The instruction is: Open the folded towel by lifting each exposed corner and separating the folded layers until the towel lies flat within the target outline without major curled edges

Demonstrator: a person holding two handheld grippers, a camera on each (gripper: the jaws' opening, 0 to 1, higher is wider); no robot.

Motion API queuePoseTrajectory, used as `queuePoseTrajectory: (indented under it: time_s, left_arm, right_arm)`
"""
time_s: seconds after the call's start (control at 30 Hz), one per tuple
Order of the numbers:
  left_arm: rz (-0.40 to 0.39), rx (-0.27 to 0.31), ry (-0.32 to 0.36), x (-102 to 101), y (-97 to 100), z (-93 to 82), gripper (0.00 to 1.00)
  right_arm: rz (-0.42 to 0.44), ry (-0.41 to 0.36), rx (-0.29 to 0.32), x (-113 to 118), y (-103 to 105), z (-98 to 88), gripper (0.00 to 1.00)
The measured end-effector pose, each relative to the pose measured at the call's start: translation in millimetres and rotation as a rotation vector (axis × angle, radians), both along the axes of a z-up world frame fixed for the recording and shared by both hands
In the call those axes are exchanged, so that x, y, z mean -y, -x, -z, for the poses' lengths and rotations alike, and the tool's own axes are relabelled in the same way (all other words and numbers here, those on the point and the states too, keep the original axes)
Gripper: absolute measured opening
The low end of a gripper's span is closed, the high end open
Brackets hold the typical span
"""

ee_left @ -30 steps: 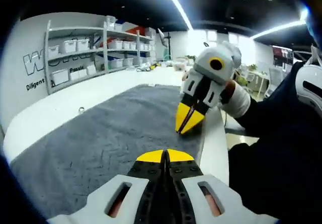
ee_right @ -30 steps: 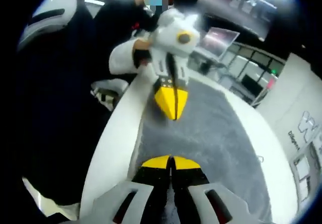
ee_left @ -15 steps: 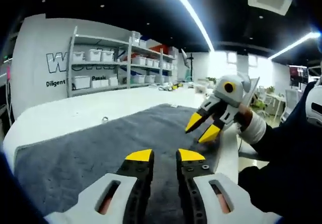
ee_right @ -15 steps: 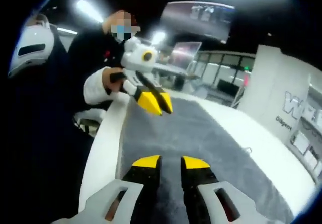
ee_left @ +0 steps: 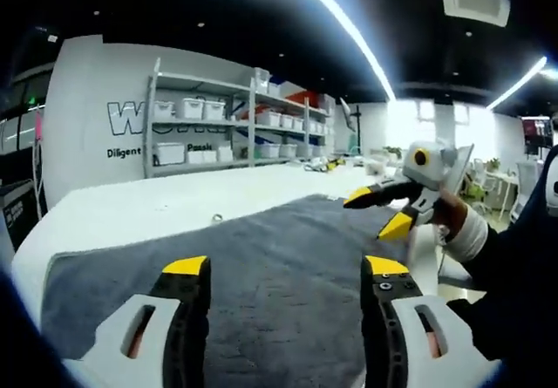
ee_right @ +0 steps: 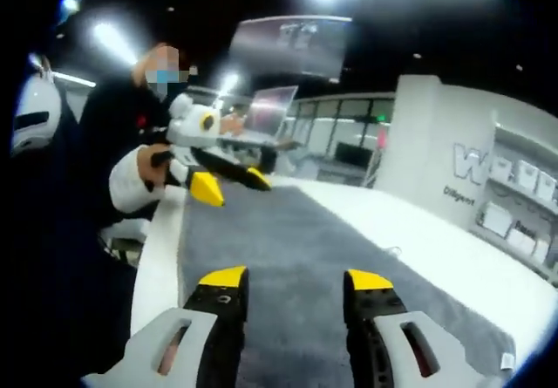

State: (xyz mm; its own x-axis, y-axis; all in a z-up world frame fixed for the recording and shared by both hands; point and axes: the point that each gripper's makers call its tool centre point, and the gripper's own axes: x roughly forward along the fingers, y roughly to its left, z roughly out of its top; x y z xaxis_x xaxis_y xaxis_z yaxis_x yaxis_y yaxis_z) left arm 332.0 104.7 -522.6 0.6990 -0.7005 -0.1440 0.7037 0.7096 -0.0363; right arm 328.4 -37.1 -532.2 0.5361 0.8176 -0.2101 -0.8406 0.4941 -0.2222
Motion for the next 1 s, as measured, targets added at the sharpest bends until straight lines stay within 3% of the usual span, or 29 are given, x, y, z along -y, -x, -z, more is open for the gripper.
queuePoseTrajectory:
  time_s: [0.27,0.37,0.7,1.0]
  left_arm:
    - [-0.052,-0.012,-0.004,-18,-3.6,-5.8,0.89]
    - [-0.102,0.03,0.038,-28,-8.1,-18.7,0.9]
    - [-0.166,0.06,0.07,-55,-5.9,-38.5,0.99]
    - [-0.213,0.075,0.043,-76,-7.8,-44.8,0.99]
  right_arm:
    - [0.095,-0.037,-0.008,22,-12,-11.6,0.82]
    - [0.114,-0.049,0.003,29,-16,-15.2,0.87]
    - [0.226,-0.119,0.005,68,-27,-32.8,0.99]
    - [0.328,-0.178,-0.009,103,-33,-43.7,1.0]
